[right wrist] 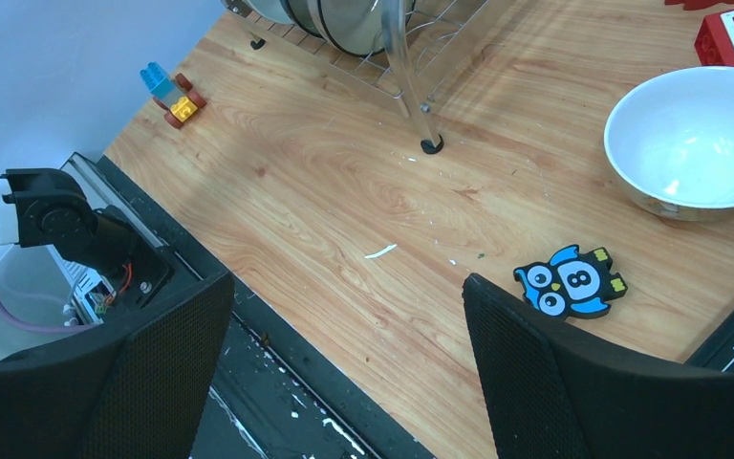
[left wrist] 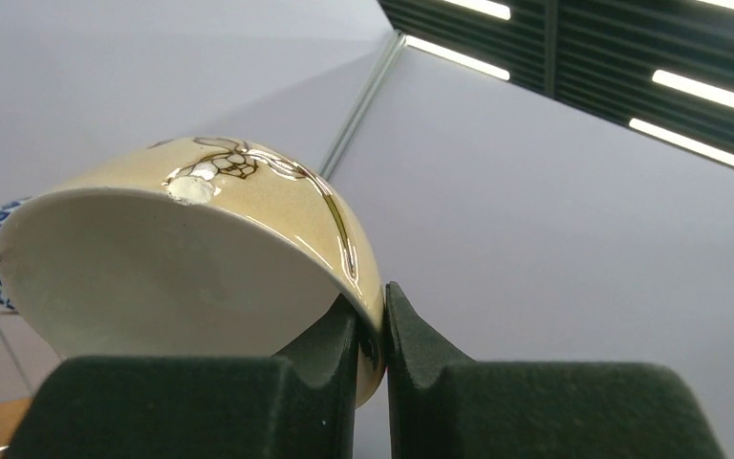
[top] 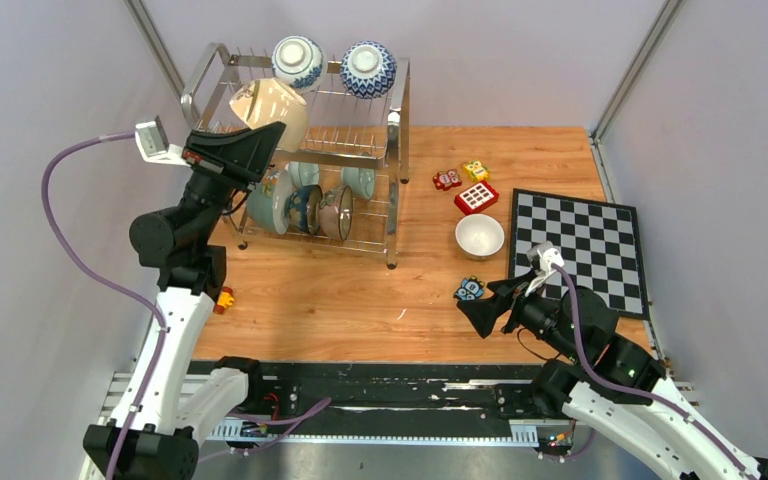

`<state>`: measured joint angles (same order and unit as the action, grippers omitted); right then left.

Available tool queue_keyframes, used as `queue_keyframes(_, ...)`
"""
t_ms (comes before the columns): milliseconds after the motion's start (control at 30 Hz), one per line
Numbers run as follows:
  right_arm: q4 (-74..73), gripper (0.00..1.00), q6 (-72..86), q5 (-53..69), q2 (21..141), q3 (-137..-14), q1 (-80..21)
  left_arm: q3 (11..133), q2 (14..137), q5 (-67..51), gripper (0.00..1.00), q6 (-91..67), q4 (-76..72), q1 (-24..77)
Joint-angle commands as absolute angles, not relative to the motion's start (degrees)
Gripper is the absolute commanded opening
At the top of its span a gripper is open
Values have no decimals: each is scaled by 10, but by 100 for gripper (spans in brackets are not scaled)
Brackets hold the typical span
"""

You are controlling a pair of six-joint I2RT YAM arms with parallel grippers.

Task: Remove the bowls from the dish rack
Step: Place the bowl with the bowl.

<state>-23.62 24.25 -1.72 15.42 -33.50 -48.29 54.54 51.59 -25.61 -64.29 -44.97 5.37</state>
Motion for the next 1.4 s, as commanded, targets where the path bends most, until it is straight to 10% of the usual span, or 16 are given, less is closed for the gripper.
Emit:
queue_keyframes(0,-236,93,237,-29,154,-354,-489,588,493,-287,0,-563,-399,70)
queue_keyframes(533,-234,93,212,-31,197,-387,-489,660,390,-282,0,-289,-23,145)
queue_keyframes(1367,-247,89,240,46,342,-504,-489,570,325,-279,0,-235,138,221)
